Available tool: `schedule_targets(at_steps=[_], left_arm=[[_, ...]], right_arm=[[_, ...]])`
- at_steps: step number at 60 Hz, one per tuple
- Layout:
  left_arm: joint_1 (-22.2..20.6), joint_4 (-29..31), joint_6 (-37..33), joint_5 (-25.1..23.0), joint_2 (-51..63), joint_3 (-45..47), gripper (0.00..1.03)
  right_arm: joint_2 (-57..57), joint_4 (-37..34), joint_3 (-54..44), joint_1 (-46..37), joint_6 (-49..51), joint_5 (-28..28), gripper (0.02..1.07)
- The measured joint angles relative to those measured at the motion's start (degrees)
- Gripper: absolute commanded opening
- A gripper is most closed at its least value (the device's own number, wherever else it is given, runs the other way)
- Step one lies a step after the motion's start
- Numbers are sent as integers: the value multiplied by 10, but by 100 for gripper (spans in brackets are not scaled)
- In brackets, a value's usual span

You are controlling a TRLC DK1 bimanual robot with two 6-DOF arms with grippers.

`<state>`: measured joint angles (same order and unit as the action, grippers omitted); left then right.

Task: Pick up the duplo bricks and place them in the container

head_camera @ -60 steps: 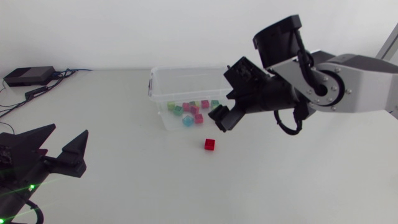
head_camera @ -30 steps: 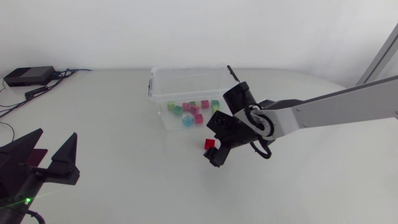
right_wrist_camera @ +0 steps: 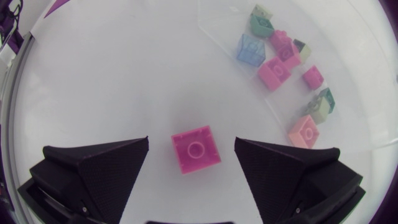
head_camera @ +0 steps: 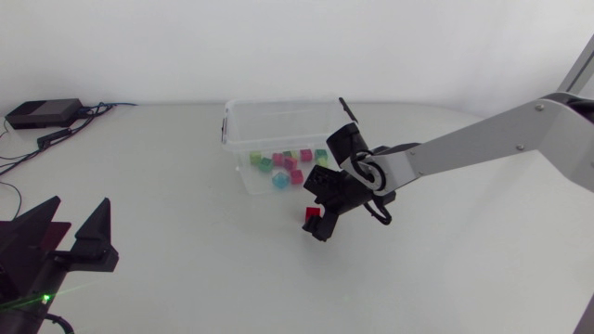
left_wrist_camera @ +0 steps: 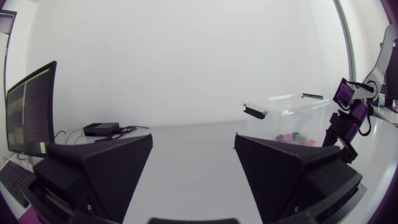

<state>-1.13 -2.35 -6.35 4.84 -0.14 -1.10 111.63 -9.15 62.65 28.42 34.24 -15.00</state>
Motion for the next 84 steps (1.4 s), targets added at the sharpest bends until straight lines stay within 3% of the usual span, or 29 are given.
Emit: schedule_targets(at_steps=[11,15,19,25,39,57,70,84], left_arm=[[0,14,4,0,0,0,98],[0,14,3,0,0,0,98],[8,14,3,0,0,0,98],[14,14,3,0,0,0,98],[14,14,3,0,0,0,98],[14,14,3,0,0,0,98],[14,14,3,0,0,0,98],[14,14,3,0,0,0,98]], right_arm=[[13,-20,8,0,13,-6,95],[13,-25,8,0,19,-11,84],[13,-27,8,0,22,-14,62],[13,-26,7,-1,25,-15,38],[-24,-31,-30,-1,33,-15,30],[-212,-117,-58,-2,28,-13,30],[-251,-150,75,-15,-35,-13,30],[-153,-68,181,-24,-116,15,30]])
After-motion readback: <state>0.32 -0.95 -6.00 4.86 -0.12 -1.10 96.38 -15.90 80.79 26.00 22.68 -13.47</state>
